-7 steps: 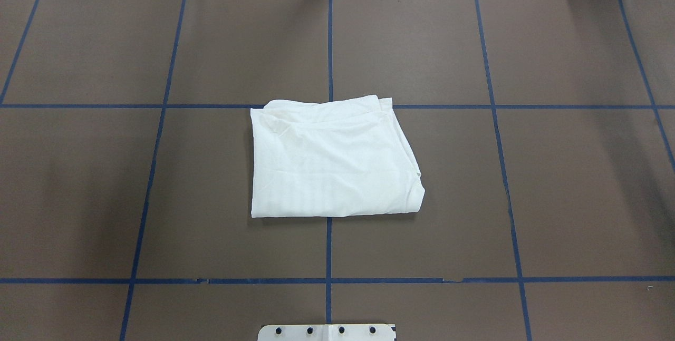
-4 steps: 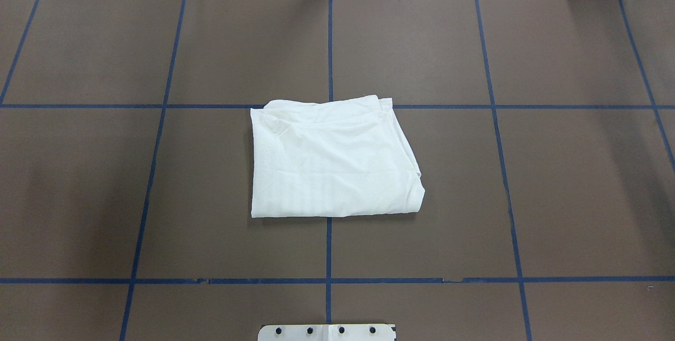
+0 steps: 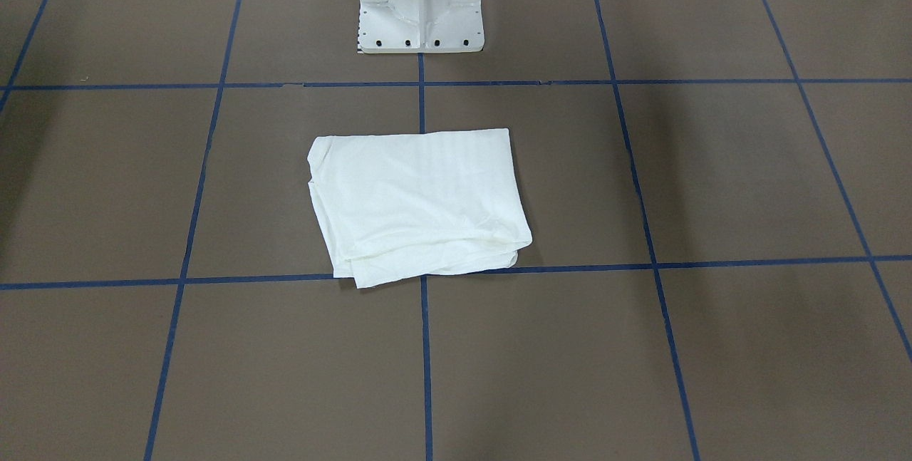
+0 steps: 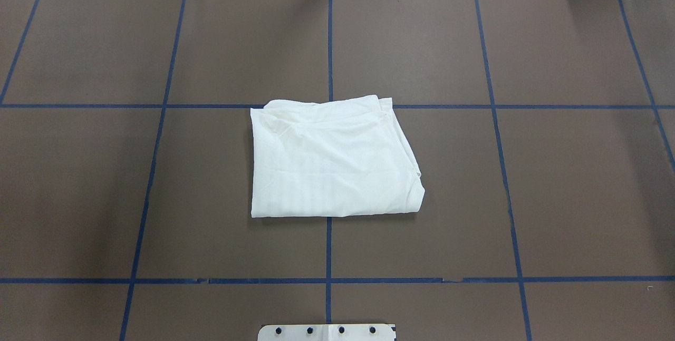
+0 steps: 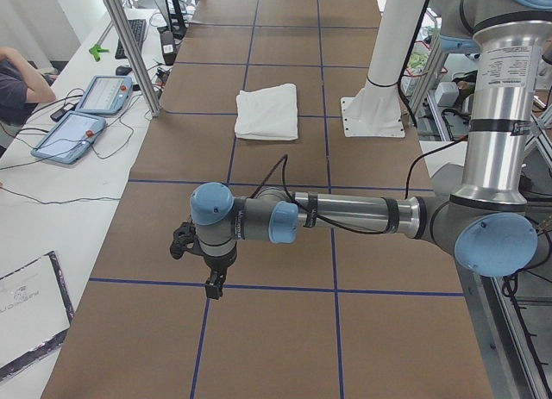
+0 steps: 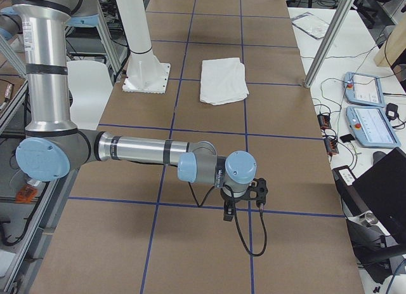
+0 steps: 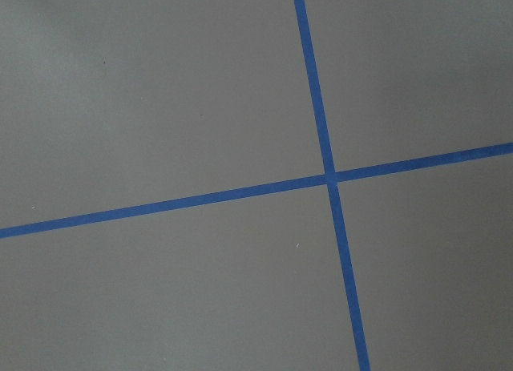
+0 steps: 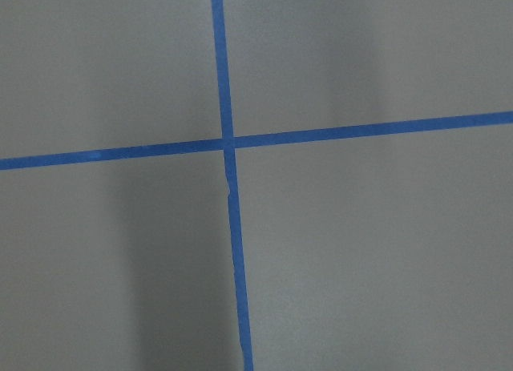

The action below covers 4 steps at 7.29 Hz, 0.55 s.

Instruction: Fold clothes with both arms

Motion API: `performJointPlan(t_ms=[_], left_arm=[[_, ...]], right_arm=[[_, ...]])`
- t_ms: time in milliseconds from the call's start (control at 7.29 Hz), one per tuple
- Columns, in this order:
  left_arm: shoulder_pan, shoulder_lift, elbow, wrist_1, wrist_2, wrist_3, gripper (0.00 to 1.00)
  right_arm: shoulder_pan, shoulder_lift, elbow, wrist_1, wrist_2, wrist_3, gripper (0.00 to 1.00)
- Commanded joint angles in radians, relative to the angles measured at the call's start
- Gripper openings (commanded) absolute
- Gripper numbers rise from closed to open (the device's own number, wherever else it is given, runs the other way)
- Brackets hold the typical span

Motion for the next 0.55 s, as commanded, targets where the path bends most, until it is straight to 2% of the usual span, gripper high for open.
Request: performJointPlan(t_ms=[0,137,412], left_arm=[[-0.001,0.0,0.0,0.001,-0.031,-0.003,1.0],[0.001,-0.003,0.0,-0.003,-0.031,-0.006,1.0],[0.001,-0.012,-0.022,-0.003,-0.028,-0.011,1.0]], right_arm=[[0.016,-0.022,0.005,0.006,0.005,-0.002,1.0],[0.034,-0.016,0.019,0.006,0.0,-0.002,1.0],[0.035,-0.098,0.196,-0.008,-0.063,0.009,1.0]])
